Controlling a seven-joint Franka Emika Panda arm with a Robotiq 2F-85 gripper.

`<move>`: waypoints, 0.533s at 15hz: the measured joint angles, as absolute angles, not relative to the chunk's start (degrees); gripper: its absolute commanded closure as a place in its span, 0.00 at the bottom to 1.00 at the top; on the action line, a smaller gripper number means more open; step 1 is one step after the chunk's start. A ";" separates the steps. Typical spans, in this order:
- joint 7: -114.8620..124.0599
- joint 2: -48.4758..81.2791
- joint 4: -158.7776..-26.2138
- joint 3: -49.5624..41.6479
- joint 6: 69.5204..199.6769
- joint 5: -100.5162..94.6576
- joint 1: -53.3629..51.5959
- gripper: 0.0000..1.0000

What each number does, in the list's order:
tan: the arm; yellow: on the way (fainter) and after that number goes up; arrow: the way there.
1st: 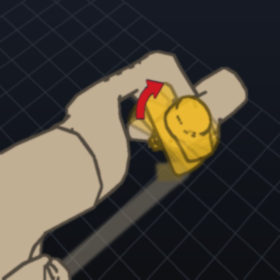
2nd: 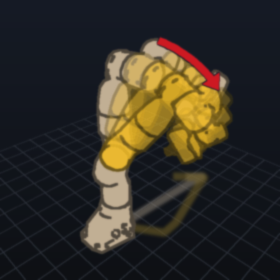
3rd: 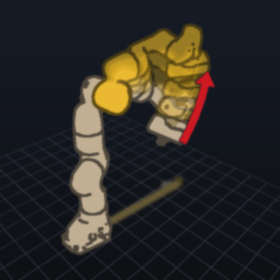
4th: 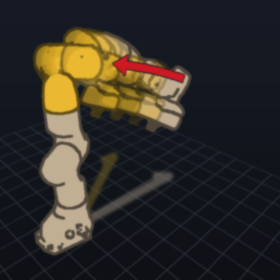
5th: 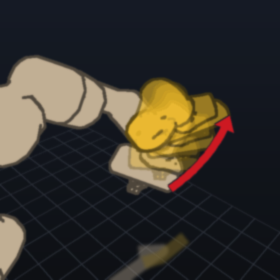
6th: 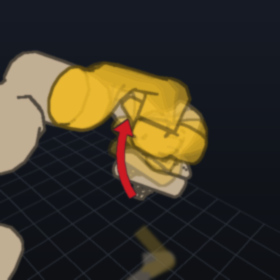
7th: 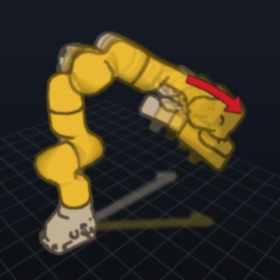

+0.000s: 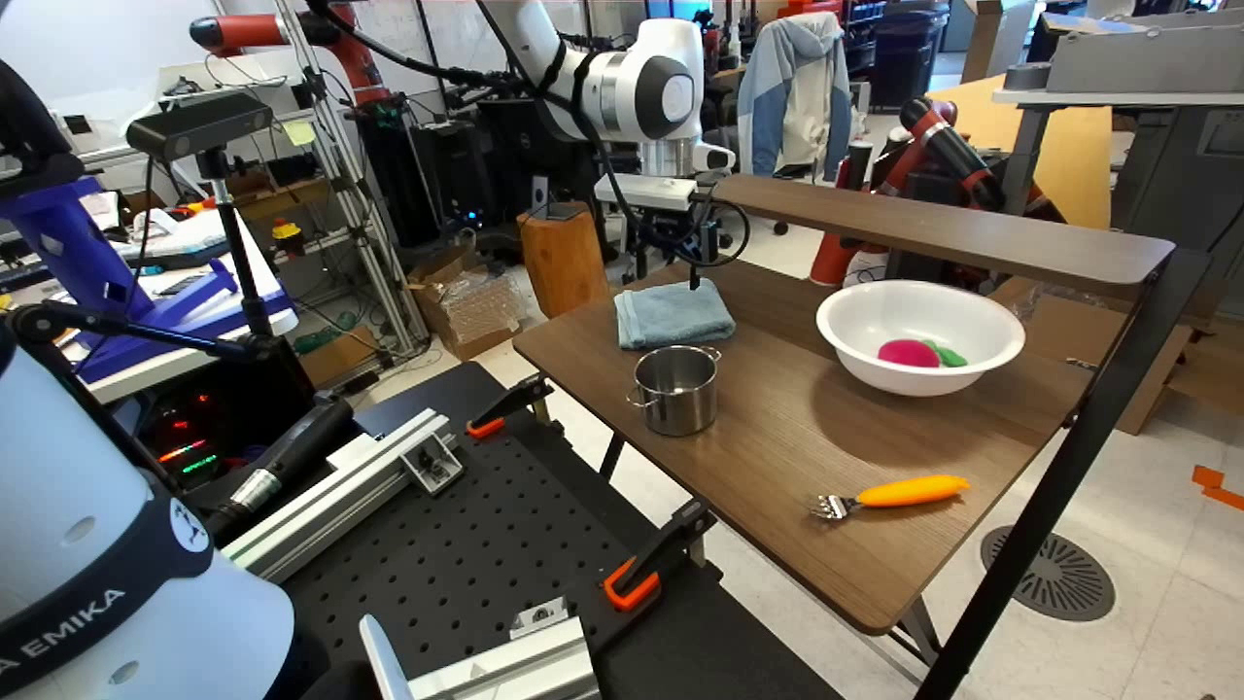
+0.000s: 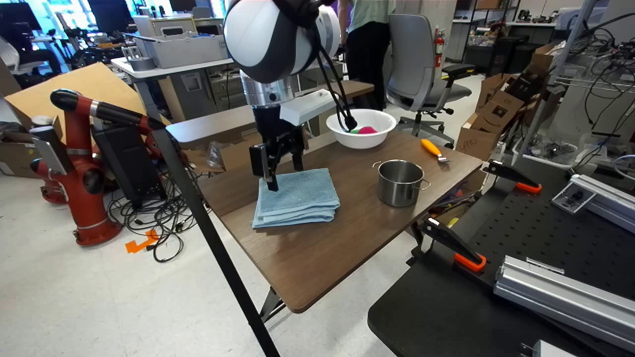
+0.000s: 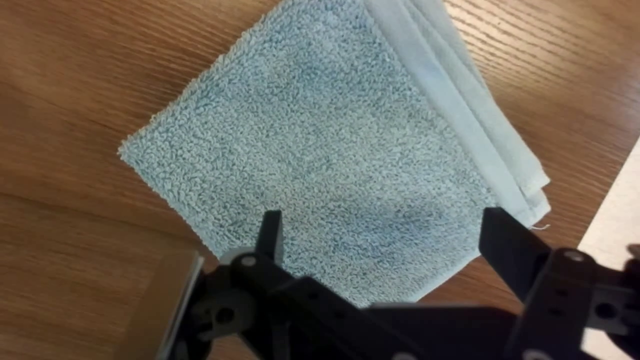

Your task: Move the towel to the right

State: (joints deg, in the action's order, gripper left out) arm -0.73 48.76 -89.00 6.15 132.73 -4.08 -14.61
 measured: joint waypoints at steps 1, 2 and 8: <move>-0.73 48.76 -89.03 6.16 132.72 -4.08 -14.63 0.00; -0.73 48.79 -89.09 6.16 132.72 -4.08 -14.70 0.00; -0.14 50.68 -88.58 6.17 133.51 -4.08 -15.61 0.00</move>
State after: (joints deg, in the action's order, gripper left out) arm -0.14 50.68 -88.58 6.17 133.51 -4.08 -15.61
